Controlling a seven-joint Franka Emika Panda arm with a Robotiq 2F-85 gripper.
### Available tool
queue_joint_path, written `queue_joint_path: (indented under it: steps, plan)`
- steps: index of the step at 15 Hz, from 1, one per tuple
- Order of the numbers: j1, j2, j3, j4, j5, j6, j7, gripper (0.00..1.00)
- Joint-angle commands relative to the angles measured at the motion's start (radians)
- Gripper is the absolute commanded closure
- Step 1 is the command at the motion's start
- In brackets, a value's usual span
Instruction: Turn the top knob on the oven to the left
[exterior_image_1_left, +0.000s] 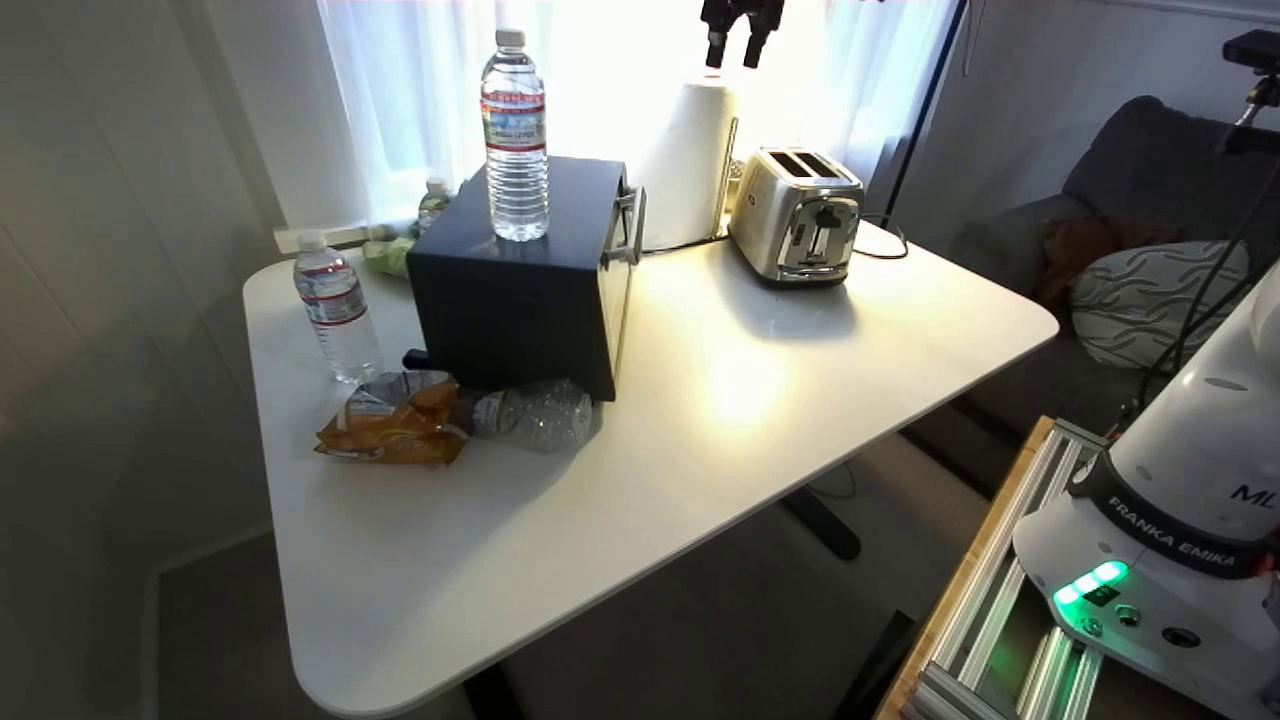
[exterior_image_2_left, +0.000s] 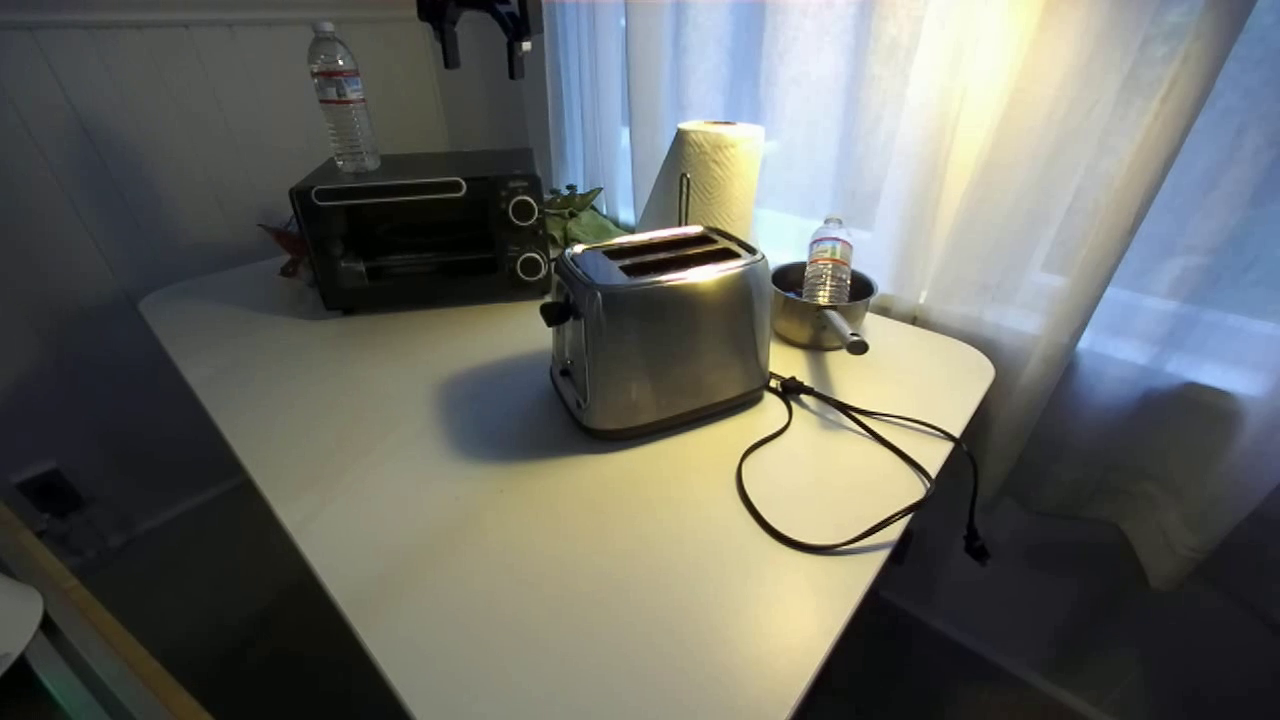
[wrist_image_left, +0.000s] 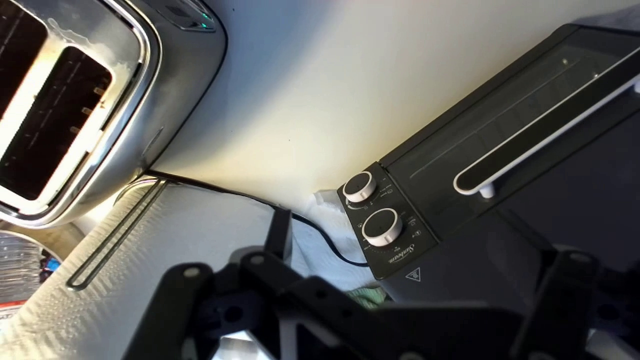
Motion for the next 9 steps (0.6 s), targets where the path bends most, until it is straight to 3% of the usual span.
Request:
queue_joint_path:
  steps: [1, 7, 8, 9]
  plan:
    - [0.015, -0.193, -0.016, -0.24, -0.01, 0.106, -0.029, 0.0]
    - [0.031, -0.383, -0.009, -0.54, -0.027, 0.216, 0.1, 0.0]
    - [0.035, -0.28, -0.025, -0.395, -0.005, 0.15, 0.042, 0.0]
    - [0.038, -0.296, -0.025, -0.426, -0.006, 0.158, 0.048, 0.0]
